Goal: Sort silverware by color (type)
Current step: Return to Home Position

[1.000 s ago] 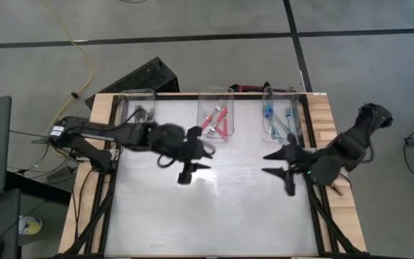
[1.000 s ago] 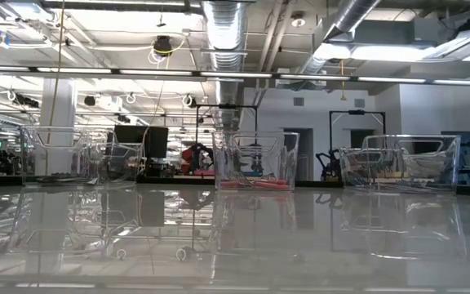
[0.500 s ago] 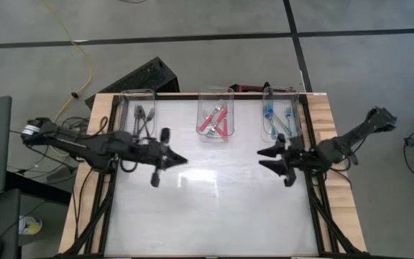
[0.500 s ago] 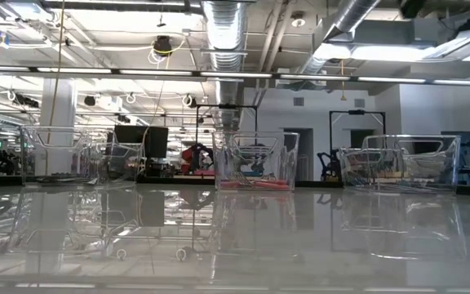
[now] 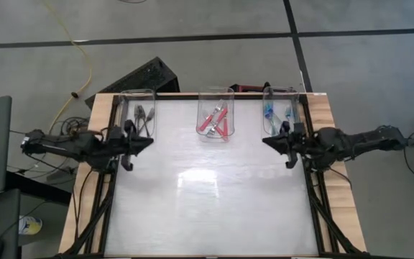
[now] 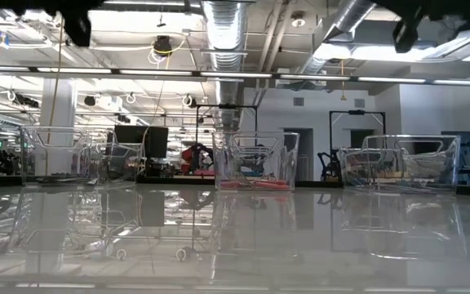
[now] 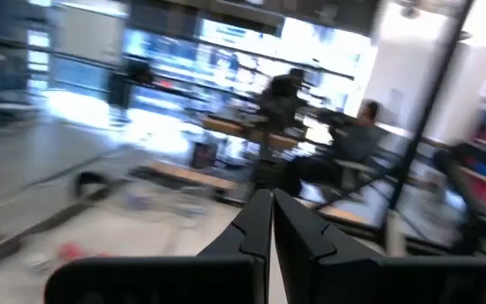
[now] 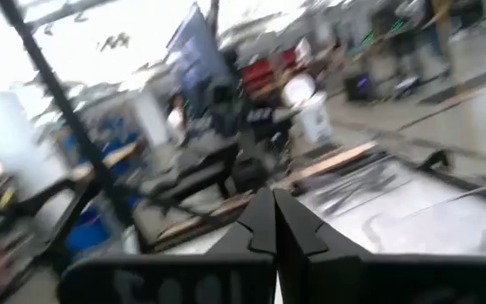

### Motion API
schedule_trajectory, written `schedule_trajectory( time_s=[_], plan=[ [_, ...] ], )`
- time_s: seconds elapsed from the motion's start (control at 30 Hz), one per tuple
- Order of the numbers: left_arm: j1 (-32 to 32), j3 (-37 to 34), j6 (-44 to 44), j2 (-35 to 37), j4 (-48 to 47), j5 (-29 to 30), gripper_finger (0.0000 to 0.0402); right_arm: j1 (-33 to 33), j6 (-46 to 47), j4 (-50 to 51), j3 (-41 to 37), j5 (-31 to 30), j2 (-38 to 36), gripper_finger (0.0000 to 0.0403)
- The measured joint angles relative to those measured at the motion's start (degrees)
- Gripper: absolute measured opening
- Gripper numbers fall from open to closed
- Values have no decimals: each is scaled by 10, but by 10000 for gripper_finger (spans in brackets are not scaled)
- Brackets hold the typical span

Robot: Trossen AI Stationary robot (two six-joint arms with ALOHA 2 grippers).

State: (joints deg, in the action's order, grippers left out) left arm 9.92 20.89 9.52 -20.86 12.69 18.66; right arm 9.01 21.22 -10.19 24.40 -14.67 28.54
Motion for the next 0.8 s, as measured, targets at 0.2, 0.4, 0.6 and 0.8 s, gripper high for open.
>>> schedule_trajectory(
  time_s=[0.2, 0.4, 0.6, 0.8],
  plan=[
    [-1, -109, 6, 64, 95, 44, 0, -36, 23, -178, -131, -30, -16, 24],
    [0, -170, 57, 106, 106, 16, 0, -53, 88, -183, -199, 26, -55, 13],
    [0, -185, 82, 162, 37, 12, 0, -53, 89, -85, -211, 27, -140, 13],
    [0, -185, 118, 209, -67, 13, 0, -53, 92, 52, -212, 27, -257, 13]
  ],
)
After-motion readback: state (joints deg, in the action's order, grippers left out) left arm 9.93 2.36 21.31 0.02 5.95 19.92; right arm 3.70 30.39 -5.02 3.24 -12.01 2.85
